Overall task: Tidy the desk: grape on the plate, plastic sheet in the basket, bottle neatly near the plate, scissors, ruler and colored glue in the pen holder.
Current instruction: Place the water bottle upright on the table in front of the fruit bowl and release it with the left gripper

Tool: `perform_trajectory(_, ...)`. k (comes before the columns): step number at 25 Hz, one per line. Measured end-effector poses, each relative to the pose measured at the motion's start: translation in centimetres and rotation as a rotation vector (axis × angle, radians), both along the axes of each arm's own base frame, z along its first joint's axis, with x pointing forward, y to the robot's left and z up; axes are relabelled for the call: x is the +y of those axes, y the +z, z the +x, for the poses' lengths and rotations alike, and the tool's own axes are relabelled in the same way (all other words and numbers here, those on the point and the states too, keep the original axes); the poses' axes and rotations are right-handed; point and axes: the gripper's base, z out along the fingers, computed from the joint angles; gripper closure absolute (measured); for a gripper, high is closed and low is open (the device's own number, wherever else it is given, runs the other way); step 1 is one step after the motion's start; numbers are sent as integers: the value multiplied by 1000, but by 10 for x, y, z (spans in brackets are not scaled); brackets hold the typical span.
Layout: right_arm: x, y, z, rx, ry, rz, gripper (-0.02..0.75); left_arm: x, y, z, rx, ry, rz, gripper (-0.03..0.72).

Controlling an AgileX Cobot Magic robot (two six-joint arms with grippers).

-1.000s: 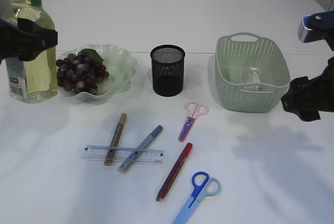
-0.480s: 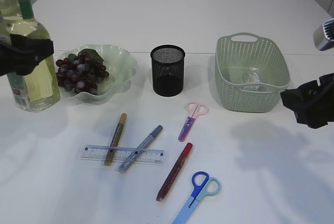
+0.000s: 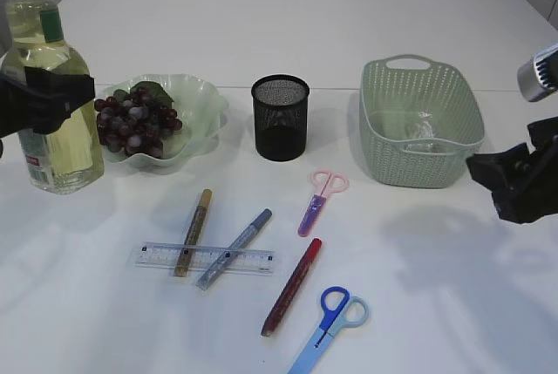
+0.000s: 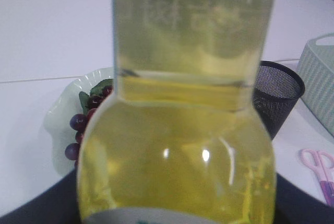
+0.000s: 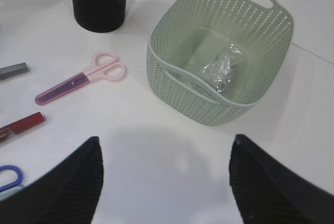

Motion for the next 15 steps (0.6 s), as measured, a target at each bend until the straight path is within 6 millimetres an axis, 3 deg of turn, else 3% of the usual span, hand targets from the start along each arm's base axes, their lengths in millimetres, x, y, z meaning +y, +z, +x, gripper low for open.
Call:
perform_trajectory(8,-14,0,-5,180,-179,-53,155,0,0,0,-1,0,-1,246)
perform_trajectory(15,1,-9,-17,350,-93,84,155,0,0,0,-2,-1,0,246)
